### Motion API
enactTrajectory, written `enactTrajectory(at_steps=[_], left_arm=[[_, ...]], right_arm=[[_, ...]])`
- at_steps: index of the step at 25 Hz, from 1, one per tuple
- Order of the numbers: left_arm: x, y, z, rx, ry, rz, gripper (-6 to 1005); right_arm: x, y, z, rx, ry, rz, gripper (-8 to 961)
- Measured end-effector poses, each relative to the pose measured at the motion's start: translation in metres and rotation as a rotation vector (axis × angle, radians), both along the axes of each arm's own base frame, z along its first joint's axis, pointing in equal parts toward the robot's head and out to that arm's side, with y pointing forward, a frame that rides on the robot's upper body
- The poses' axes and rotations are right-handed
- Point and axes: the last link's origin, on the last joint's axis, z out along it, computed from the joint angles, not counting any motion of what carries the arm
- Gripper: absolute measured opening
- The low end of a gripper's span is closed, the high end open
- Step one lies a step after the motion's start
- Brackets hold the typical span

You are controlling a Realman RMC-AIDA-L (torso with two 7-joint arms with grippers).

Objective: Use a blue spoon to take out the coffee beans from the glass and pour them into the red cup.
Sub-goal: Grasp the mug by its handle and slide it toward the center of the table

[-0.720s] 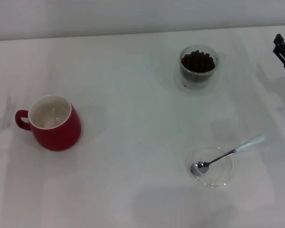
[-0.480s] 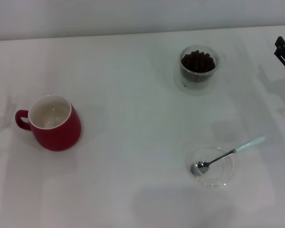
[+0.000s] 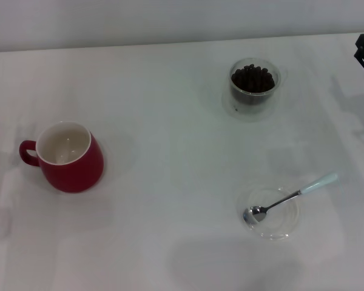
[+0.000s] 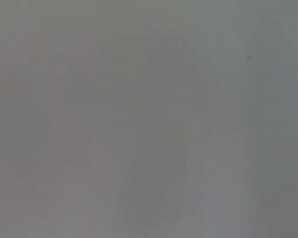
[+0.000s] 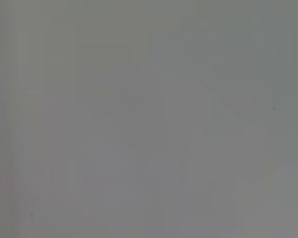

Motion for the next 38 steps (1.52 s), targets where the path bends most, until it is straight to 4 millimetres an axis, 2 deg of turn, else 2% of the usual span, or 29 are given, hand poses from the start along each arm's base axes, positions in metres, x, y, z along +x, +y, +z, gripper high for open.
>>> enactTrajectory(at_steps=[6,11,14,20,23,26,32,38], left_arm=[[-0.006,-0.024,0.005,0.013,-0.009,-0.040,876],[-0.021,-0.051,0.020,-0.013,-0.014,-0.107,868],[-0.029,-0.070,0.034,-0.094,-0.031,-0.184,859],[-0.039,-0.085,0.048,-0.246,0.045,-0.246,858],[-0.043,-0.088,0.056,-0.380,0.141,-0.311,858],[-0.046,-0.089,0.060,-0.420,0.184,-0.317,858],[-0.052,-0.088,0.064,-0.446,0.236,-0.297,858],[-0.050,-0.073,0.054,-0.412,0.228,-0.254,857]], right_arm=[[-0.001,0.005,0.007,0.041,0.020,-0.007,839],[-0.004,0.011,0.010,0.064,0.038,-0.007,839],[-0.001,0.014,0.015,0.098,0.065,-0.041,839],[0.000,0.016,0.014,0.107,0.101,-0.062,839],[-0.003,0.017,0.011,0.101,0.109,-0.056,838],[-0.005,0.017,0.004,0.081,0.109,-0.051,838],[-0.003,0.012,-0.002,0.050,0.109,-0.056,839],[-0.005,0.013,0.000,0.055,0.124,-0.044,839]])
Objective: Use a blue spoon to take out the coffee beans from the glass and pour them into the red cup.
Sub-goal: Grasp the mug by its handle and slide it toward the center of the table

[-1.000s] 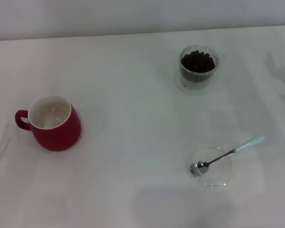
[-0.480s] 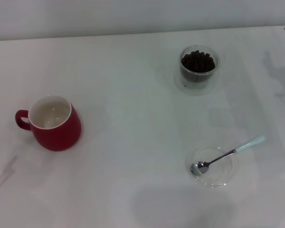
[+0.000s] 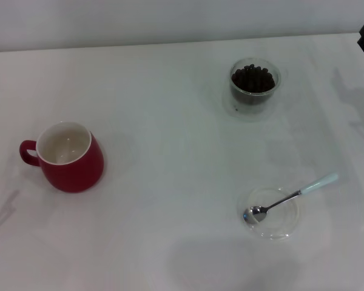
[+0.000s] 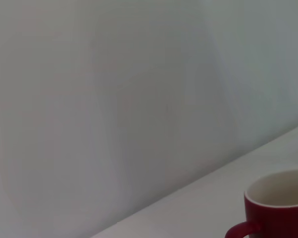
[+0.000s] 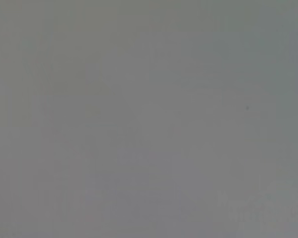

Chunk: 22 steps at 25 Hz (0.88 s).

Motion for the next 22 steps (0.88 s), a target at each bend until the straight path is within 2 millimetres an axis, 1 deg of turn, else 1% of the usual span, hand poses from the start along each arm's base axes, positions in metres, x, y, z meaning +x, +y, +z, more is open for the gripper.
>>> enactTrajectory(at_steps=[2,4,10,17,22], left_arm=[[0.002,0.004,-0.005,-0.004,-0.001,0.004,856],[0.007,0.012,-0.014,-0.010,-0.002,0.006,857],[0.011,0.019,-0.026,-0.020,-0.015,0.025,857],[0.009,0.023,-0.030,-0.025,-0.002,0.050,854],[0.012,0.031,-0.039,-0.027,0.036,0.047,852]], right_arm=[[-0.002,0.001,0.000,0.001,0.001,0.009,839],[-0.003,0.002,0.000,-0.002,-0.002,0.015,839],[-0.003,0.001,0.001,-0.004,-0.005,0.019,838],[-0.002,0.001,0.002,-0.004,-0.006,0.018,838],[-0.003,0.001,0.001,-0.004,-0.006,0.020,838]])
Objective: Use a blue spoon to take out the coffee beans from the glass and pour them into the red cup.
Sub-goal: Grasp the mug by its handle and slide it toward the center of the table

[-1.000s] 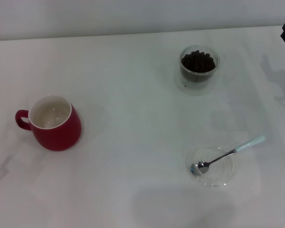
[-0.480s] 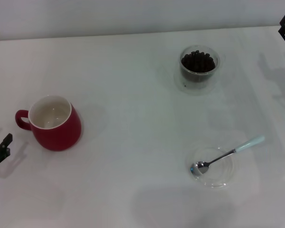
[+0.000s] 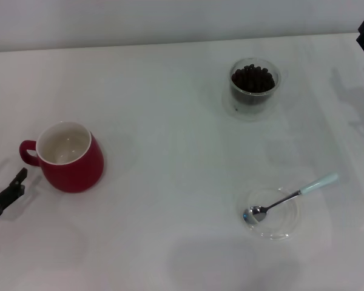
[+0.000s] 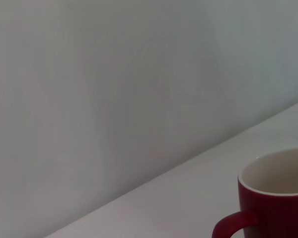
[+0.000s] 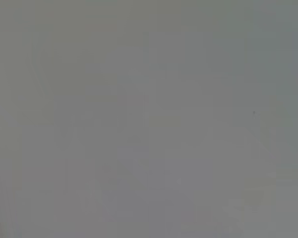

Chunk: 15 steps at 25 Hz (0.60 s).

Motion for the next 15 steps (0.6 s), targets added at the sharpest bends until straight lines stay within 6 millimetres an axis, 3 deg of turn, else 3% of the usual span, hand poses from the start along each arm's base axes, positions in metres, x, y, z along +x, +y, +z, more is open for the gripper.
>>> enactTrajectory(at_steps=[15], left_arm=[[0.002,0.018,-0.007,0.001,0.024,0.039,846]], right_arm=[[-0.001,0.001,-0.002,-0.004,0.002,0.001,839]])
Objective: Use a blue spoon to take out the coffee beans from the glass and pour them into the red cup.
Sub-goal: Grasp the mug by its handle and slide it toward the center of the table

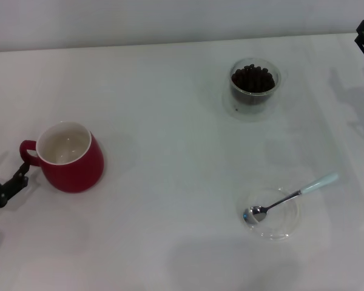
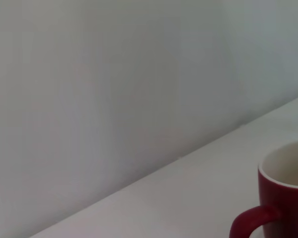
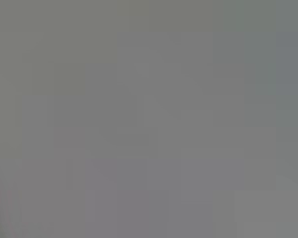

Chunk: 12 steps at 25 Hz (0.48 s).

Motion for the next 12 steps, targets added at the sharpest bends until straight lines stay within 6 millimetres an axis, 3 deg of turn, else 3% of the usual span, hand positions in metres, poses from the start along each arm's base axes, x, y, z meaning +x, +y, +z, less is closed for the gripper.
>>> enactTrajectory(at_steps=[12], left_arm=[[0.007,0.016,-0.007,-0.001,-0.004,0.015,840]], right_arm=[[-0.001,0.003,0.001,0.004,0.003,0.002,839]])
